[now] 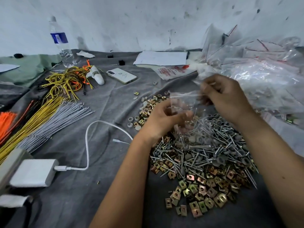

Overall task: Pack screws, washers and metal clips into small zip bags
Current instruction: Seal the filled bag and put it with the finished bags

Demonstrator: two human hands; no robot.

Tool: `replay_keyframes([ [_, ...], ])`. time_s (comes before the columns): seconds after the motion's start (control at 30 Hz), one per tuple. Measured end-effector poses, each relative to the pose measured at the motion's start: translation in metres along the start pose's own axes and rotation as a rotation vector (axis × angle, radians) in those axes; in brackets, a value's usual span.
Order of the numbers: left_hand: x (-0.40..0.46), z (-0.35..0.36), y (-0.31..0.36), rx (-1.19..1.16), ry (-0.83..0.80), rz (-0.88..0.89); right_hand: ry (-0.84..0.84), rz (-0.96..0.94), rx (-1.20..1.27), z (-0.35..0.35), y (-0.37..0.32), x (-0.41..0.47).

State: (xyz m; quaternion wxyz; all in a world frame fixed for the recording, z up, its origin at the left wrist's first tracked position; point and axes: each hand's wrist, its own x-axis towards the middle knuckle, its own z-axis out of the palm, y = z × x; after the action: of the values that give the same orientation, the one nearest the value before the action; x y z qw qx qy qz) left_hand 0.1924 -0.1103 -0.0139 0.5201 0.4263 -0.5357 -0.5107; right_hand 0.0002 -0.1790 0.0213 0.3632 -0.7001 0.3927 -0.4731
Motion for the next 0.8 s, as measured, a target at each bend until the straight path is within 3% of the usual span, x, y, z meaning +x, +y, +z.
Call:
replay_keyframes([
  [0.17, 0.004, 0.003, -0.003, 0.046, 0.206, 0.133, 0.033, 0.023, 0.144, 0.007, 0.022, -0.011],
  [0.33, 0.006, 0.001, -0.005, 0.033, 0.270, 0.122, 0.109, -0.082, 0.228, 0.008, 0.021, -0.015],
  [0.47, 0.004, 0.003, -0.010, 0.243, 0.348, 0.201, 0.263, -0.162, 0.236, 0.002, 0.019, -0.016],
  [0.6, 0.006, -0.002, -0.014, 0.610, 0.536, 0.420, 0.132, -0.196, 0.030, 0.003, 0.023, -0.020],
  [0.7, 0.007, 0.001, -0.014, 0.826, 0.509, 0.488, 0.048, -0.333, -0.195, 0.015, 0.017, -0.023],
  [0.8, 0.008, 0.003, -0.018, 0.868, 0.477, 0.531, 0.041, -0.423, -0.331, 0.023, 0.013, -0.023],
])
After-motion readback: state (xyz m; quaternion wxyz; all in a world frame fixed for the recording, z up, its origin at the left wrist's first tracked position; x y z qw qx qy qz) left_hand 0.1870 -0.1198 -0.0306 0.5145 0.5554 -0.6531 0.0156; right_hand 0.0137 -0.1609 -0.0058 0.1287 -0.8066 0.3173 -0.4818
